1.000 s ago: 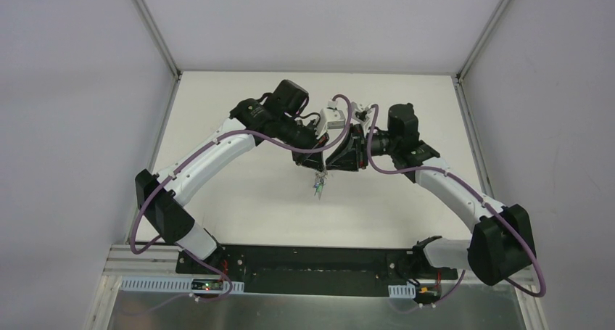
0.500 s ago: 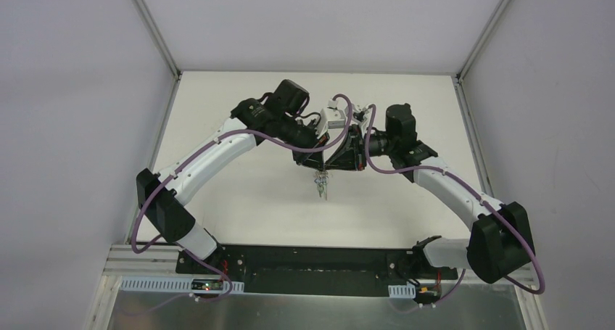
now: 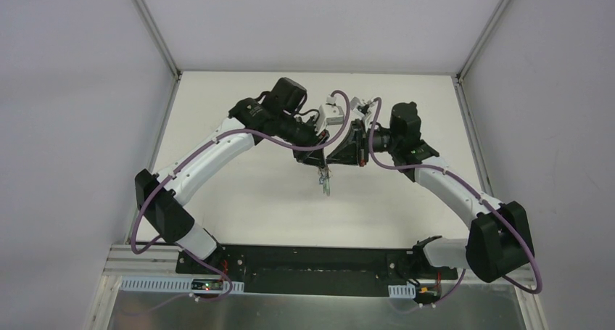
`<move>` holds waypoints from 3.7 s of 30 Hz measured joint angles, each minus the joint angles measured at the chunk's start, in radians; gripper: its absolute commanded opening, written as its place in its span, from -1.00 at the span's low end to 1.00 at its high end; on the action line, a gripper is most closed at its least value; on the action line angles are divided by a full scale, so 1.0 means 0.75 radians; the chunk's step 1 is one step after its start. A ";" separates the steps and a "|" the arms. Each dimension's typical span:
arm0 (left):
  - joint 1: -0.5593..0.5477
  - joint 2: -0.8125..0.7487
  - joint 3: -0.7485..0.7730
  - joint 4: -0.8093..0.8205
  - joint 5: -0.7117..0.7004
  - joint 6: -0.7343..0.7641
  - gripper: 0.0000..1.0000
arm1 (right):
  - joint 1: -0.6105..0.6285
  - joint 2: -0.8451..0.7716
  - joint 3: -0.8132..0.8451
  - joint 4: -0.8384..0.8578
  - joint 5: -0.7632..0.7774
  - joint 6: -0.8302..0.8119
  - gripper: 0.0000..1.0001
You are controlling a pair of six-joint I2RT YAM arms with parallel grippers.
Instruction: Put the keys on the keyring
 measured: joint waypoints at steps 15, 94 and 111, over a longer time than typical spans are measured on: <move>0.004 -0.164 -0.201 0.191 -0.055 0.053 -0.63 | -0.053 0.003 -0.019 0.242 0.017 0.222 -1.00; -0.175 0.093 0.105 -0.015 -0.587 0.130 -0.89 | -0.082 0.053 -0.063 0.189 0.333 0.361 -1.00; -0.210 0.157 0.165 -0.028 -0.697 0.115 -0.74 | -0.084 0.053 -0.063 0.182 0.399 0.361 -1.00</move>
